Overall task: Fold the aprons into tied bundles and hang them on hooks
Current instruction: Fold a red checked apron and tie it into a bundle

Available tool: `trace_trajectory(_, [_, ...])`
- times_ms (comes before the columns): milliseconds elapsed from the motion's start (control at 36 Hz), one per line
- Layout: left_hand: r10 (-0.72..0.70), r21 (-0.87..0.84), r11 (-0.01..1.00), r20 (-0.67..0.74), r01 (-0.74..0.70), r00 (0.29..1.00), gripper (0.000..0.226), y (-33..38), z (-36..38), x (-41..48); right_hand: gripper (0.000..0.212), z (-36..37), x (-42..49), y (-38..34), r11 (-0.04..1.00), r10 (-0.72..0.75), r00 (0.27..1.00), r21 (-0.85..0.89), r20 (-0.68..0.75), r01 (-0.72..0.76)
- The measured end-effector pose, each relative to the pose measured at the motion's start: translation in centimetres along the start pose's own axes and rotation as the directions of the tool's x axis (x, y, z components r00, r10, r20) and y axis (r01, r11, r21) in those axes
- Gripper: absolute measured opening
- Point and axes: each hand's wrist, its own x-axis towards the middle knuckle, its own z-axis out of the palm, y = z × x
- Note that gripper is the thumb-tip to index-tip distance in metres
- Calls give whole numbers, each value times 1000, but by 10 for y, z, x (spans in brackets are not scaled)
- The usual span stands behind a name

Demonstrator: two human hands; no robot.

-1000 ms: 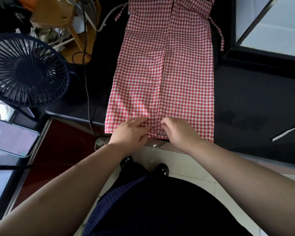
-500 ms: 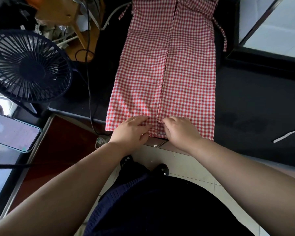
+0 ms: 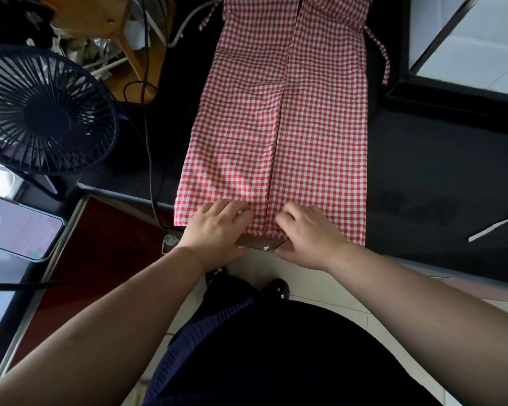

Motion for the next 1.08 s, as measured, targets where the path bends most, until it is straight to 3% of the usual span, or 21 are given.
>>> trace_trajectory(111, [-6, 103, 995, -96, 16, 995, 31, 7, 6, 3, 55, 7, 0, -4, 995, 97, 990, -6, -100, -98])
trace_trajectory(194, [-6, 108, 994, -104, 17, 995, 25, 6, 4, 7, 22, 7, 0, -3, 998, 47, 984, 53, -173, -38])
trace_trajectory(222, [-8, 94, 995, -80, 16, 997, 23, 4, 3, 7, 14, 6, 0, -2, 995, 47, 980, 92, -192, -30])
trace_trajectory(278, [-31, 9, 999, -9, 31, 999, 25, 1, -2, 9, 28, 1, 1, 1, 982, 68, 985, 187, -156, -38])
trace_trajectory(333, [-93, -115, 988, 81, 102, 992, 25, 1, -13, 14, 25, -6, 4, 6, 958, 80, 990, 283, -116, -45])
trace_trajectory(444, [-268, -188, 918, 359, 350, 894, 19, -8, -42, 43, 22, -27, 13, 13, 885, 146, 988, 441, 44, -150])
trace_trajectory(500, [-274, -292, 848, 471, 442, 838, 21, -16, -50, 58, 26, -34, 19, 18, 879, 172, 980, 434, 101, -199])
trace_trajectory(583, [-206, -344, 824, 558, 451, 804, 16, -29, -54, 75, 31, -41, 28, 24, 894, 220, 962, 359, 164, -266])
trace_trajectory(722, [-157, -322, 857, 580, 402, 800, 10, -44, -52, 100, 36, -51, 48, 35, 889, 329, 926, 270, 185, -370])
trace_trajectory(944, [-284, -127, 909, 511, 397, 812, 29, -53, -51, 110, 40, -59, 64, 42, 875, 394, 887, 198, 241, -443])
trace_trajectory(1083, [-278, -186, 870, 578, 456, 767, 26, -64, -58, 111, 30, -60, 61, 49, 845, 444, 851, 187, 280, -502])
